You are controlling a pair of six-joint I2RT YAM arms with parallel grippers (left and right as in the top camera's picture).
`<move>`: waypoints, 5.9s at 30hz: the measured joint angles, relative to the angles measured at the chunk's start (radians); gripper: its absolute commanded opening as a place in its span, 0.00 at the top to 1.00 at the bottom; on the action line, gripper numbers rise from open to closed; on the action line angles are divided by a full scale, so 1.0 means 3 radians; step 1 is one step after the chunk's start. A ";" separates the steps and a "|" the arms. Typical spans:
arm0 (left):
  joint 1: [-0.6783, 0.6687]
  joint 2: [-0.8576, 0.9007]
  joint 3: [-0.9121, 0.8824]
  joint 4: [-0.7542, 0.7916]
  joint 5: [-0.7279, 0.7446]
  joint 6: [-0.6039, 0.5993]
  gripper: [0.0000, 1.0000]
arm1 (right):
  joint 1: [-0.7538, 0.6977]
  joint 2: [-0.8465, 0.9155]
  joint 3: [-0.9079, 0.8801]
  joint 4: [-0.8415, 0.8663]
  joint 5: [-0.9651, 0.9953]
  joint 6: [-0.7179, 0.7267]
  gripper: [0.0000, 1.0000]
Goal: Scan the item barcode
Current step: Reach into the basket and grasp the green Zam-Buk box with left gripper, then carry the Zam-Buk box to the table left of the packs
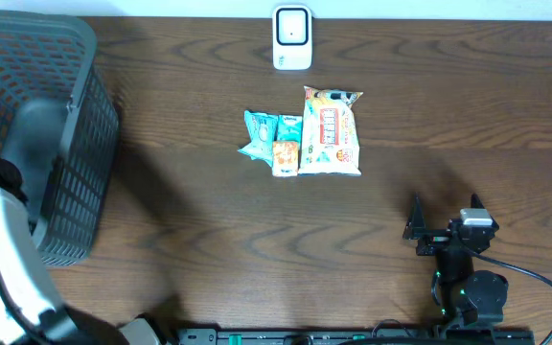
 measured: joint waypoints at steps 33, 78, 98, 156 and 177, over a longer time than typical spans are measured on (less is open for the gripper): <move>0.0571 0.1067 0.0000 0.0064 0.0898 -0.0055 0.20 | 0.0000 0.0000 0.0000 -0.0001 0.0000 0.0000 0.01; 0.0704 0.1437 -0.0001 0.0182 0.1147 0.0170 0.45 | 0.0000 0.0000 0.0000 -0.0001 0.0000 0.0000 0.01; 0.0717 0.0473 0.0072 0.0148 0.1907 0.0139 0.46 | 0.0000 0.0000 -0.0001 -0.0001 0.0000 0.0000 0.01; -0.3002 0.1572 0.0097 0.1326 0.1366 0.1427 0.44 | 0.0000 0.0000 0.0000 -0.0001 0.0000 0.0000 0.01; -0.3002 0.1614 0.0097 0.1212 0.1366 0.1152 0.26 | 0.0000 0.0000 0.0000 -0.0001 0.0000 0.0000 0.01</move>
